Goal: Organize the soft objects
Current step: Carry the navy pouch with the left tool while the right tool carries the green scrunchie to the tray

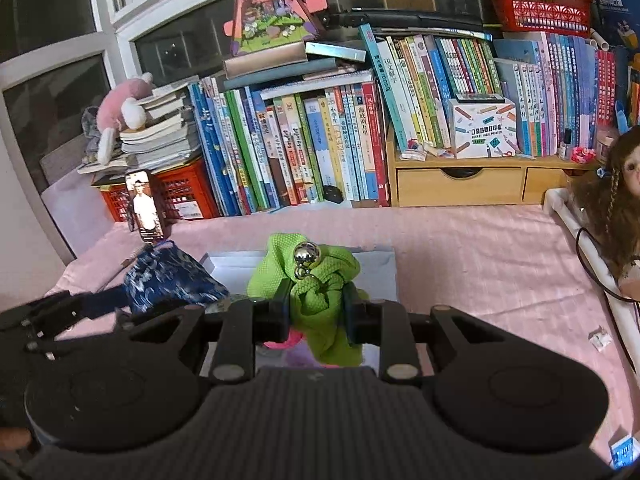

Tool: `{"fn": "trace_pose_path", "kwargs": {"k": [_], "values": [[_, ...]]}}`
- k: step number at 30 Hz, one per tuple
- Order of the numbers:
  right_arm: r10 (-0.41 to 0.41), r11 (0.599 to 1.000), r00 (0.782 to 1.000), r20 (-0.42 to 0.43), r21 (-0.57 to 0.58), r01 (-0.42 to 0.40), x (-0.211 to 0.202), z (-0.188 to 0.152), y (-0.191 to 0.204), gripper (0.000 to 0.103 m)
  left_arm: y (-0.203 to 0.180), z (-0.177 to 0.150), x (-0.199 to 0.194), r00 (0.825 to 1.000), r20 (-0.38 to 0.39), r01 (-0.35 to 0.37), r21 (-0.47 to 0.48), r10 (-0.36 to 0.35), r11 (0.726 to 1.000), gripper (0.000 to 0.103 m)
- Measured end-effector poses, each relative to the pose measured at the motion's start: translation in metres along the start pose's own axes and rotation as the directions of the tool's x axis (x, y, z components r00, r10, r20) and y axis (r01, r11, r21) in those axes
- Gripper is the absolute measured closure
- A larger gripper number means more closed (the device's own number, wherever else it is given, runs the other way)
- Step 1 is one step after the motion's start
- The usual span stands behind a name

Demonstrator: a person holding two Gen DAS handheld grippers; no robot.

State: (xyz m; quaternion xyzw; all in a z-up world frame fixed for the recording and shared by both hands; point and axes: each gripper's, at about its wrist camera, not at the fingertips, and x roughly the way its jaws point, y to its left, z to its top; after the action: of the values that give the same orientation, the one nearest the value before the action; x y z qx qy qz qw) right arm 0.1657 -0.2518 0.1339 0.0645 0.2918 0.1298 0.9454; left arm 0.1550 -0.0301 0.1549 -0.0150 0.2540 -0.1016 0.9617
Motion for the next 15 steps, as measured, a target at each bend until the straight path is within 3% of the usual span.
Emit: {"fn": "trace_pose_path", "kwargs": {"k": [8, 15], "values": [[-0.020, 1.000, 0.999, -0.034, 0.017, 0.020, 0.035, 0.014, 0.001, 0.073, 0.029, 0.028, 0.061, 0.989, -0.145, -0.017, -0.078, 0.006, 0.997, 0.049], [-0.020, 1.000, 0.995, -0.093, 0.020, 0.022, 0.075, 0.011, 0.000, 0.073, 0.036, 0.028, 0.114, 0.964, -0.265, -0.052, -0.045, 0.039, 0.998, 0.048]]}}
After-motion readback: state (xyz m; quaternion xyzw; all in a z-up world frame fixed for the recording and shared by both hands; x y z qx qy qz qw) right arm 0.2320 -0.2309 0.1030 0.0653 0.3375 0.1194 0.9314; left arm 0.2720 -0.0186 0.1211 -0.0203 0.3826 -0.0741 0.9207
